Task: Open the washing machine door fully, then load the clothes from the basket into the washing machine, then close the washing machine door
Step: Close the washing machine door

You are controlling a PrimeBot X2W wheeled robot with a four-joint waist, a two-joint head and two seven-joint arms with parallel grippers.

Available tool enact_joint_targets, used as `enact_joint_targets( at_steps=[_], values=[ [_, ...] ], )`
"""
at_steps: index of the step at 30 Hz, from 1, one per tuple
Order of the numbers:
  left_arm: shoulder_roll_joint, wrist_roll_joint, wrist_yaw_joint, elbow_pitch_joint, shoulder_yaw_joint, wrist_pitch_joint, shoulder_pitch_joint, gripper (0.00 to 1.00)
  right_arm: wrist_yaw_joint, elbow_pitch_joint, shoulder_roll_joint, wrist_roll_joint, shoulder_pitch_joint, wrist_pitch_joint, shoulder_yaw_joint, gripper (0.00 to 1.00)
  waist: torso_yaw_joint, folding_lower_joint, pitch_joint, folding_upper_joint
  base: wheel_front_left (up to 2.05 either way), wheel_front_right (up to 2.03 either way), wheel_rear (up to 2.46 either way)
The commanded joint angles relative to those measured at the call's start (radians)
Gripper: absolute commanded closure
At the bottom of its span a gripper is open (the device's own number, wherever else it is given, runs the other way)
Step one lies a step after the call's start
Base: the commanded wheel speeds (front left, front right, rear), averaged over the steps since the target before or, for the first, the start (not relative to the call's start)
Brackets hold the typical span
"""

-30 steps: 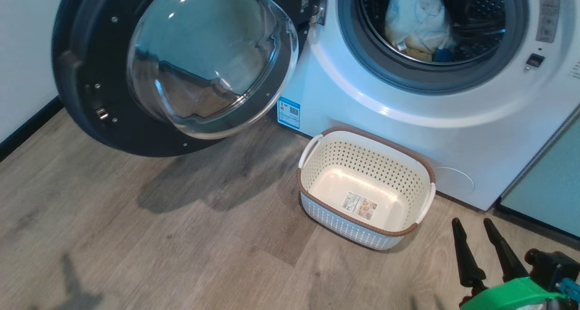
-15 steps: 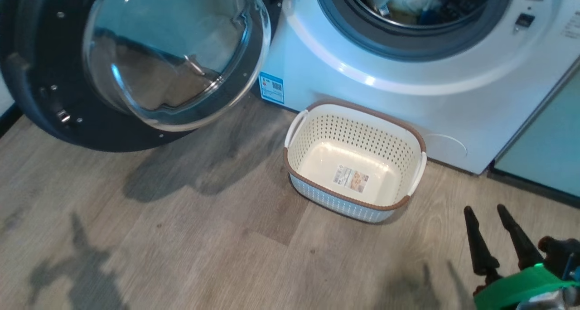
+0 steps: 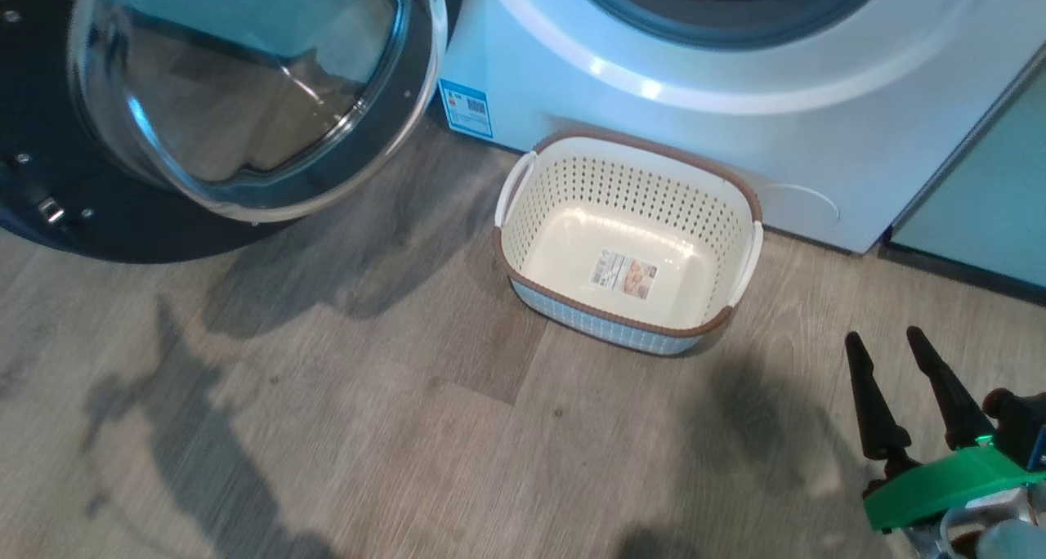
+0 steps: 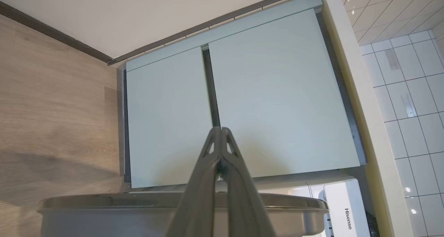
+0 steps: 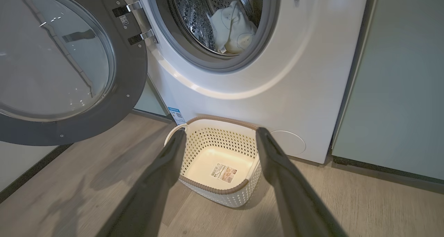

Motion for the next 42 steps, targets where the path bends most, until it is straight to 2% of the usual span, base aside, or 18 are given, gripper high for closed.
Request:
enact_joint_targets(
  at_steps=[1,19,31,42],
  values=[
    [0.084,0.013,0.002,-0.025,0.001,0.017,-0.042,1.0,0.0,-0.031,-0.024,-0.007,-0.03,-0.01,0.016,0.0,-0.01,-0.0001,0.021,0.0,0.0,0.0,0.0],
    [0.091,0.076,0.011,0.021,-0.074,0.058,-0.151,1.0,0.0,-0.035,-0.043,-0.01,-0.072,-0.01,0.017,0.0,-0.039,-0.0001,0.102,0.0,0.0,0.0,0.0],
    [0.086,0.085,0.009,0.072,-0.116,0.191,-0.184,1.0,0.0,-0.031,-0.043,-0.012,-0.076,-0.01,0.017,0.0,-0.033,-0.0001,0.104,0.0,0.0,0.0,0.0],
    [0.067,0.075,0.0,0.091,-0.142,0.344,-0.172,1.0,0.0,-0.019,-0.031,-0.008,-0.053,-0.01,0.017,0.0,-0.016,-0.0001,0.049,0.0,0.0,0.0,0.0]
  ],
)
